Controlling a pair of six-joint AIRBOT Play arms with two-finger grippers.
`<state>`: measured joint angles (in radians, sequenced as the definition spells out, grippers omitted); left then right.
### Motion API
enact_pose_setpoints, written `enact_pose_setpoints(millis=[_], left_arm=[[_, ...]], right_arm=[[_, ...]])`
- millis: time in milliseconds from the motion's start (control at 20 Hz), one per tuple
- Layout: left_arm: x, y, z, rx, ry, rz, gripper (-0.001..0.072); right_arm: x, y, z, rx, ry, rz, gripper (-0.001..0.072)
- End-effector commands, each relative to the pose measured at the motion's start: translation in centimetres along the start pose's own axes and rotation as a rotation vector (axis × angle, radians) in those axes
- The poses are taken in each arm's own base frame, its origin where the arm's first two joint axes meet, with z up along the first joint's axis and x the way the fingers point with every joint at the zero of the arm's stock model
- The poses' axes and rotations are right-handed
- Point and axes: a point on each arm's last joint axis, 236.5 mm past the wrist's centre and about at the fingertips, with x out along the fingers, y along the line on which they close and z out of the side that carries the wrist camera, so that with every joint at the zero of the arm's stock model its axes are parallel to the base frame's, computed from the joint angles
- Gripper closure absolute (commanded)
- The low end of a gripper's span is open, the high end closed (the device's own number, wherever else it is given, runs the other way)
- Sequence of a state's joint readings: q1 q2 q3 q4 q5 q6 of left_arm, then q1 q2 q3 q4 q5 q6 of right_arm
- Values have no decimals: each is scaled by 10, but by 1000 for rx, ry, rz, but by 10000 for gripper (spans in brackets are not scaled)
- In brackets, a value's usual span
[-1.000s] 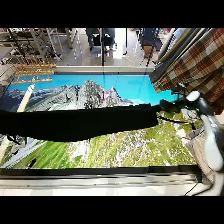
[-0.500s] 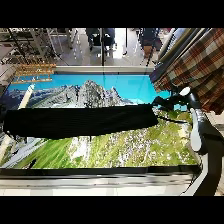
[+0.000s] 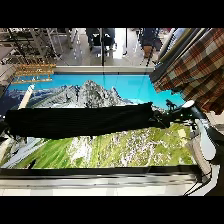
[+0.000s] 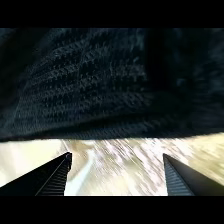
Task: Fold the clothes and pants, and hang the long-sleeved shirts on hangers.
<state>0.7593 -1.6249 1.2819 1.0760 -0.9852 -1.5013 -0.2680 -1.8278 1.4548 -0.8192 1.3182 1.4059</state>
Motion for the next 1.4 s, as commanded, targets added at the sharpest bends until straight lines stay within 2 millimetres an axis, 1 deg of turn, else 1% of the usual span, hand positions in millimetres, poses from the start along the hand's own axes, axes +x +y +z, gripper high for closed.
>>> enact_pose_setpoints(millis=[0,150,200,250,300,350,400,450,500,550,600,650,700,750,800,900,950,1000,1050,1100,1150,1200,1250,1300,1350], left_arm=[[27,-13,-6,-37,12,-31,51],[48,-11,-15,-74,49,-27,55],[53,-9,-14,-83,46,-28,89],[56,-10,-12,-91,40,-33,193],[57,-16,-8,-115,24,-58,440],[56,-27,-2,-143,5,-104,687],[50,-46,7,-152,-20,-182,687],[39,-69,20,-146,-45,-268,688],[20,-96,36,-130,-74,-362,689],[-3,-120,50,-98,-92,-440,689],[-30,-146,60,-27,-102,-513,689],[-53,-162,65,74,-109,-542,689],[-64,-162,65,149,-107,-510,690],[-62,-146,63,186,-86,-431,690],[-55,-125,54,203,-38,-349,690],[-37,-66,27,281,98,-128,690],[-34,-39,18,309,145,-27,690],[-33,-15,14,334,176,66,690],[-36,9,15,359,193,156,690],[-41,31,18,392,202,246,690],[-46,50,21,434,215,329,690],[-51,61,23,467,223,376,689],[-54,68,27,490,221,407,688],[-54,70,32,492,202,414,686],[-55,72,34,490,193,415,593]], right_arm=[[34,-2,14,84,-94,-4,71],[51,1,33,116,-174,-2,73],[54,3,38,133,-194,2,83],[55,6,44,148,-220,11,183],[54,11,51,159,-250,28,398],[51,20,57,163,-275,57,610],[45,33,63,145,-291,83,663],[34,52,69,84,-307,111,664],[17,73,75,-25,-326,126,664],[-6,99,79,-182,-351,136,664],[-30,122,79,-337,-379,137,664],[-52,140,76,-456,-405,121,665],[-66,140,73,-496,-413,76,665],[-67,130,59,-501,-357,20,666],[-60,111,40,-462,-256,-33,666],[-35,75,-19,-411,9,-80,665],[-25,65,-49,-386,127,-71,665],[-16,55,-78,-355,230,-66,665],[-8,46,-106,-336,321,-66,665],[0,34,-137,-321,420,-89,664],[6,22,-163,-310,498,-125,661],[11,11,-187,-302,561,-157,605],[12,-2,-206,-297,609,-194,394],[8,-15,-216,-294,628,-241,249],[1,-27,-210,-279,584,-284,246]])
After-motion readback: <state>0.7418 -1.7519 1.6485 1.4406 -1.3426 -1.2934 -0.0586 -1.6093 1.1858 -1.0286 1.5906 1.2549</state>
